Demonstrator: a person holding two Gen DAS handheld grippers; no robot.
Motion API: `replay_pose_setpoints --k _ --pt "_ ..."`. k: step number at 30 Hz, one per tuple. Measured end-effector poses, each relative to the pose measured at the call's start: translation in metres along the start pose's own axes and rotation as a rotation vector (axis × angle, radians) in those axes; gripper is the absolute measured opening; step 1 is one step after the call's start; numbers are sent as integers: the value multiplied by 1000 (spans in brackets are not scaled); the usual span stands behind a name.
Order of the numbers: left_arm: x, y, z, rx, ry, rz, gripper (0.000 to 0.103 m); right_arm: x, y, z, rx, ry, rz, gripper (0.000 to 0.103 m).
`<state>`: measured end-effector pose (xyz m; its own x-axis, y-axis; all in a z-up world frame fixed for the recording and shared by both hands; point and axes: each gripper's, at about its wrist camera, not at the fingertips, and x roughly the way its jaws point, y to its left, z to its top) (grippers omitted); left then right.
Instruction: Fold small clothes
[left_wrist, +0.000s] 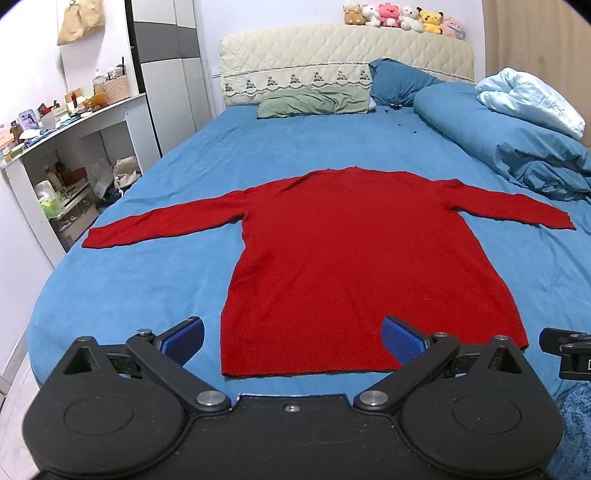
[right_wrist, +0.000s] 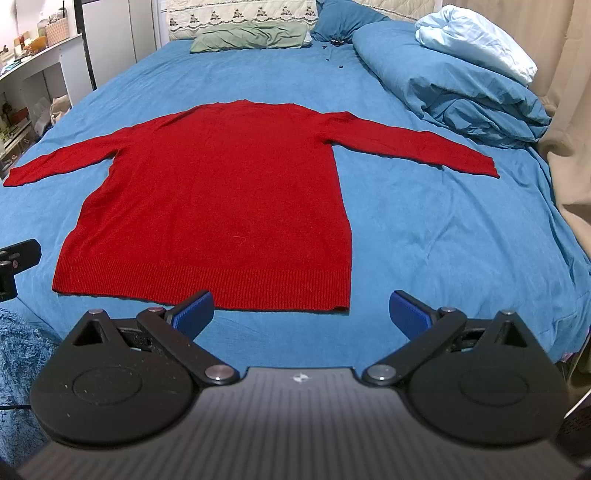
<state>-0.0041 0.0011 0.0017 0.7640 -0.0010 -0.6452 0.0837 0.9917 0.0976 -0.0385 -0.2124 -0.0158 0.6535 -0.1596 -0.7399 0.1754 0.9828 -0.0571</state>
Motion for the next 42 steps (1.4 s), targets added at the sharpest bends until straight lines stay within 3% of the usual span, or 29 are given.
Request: replay_pose_setpoints --k 42 --pt "-2 2 0 -14 -5 17 103 2 4 -3 -10 0 1 103"
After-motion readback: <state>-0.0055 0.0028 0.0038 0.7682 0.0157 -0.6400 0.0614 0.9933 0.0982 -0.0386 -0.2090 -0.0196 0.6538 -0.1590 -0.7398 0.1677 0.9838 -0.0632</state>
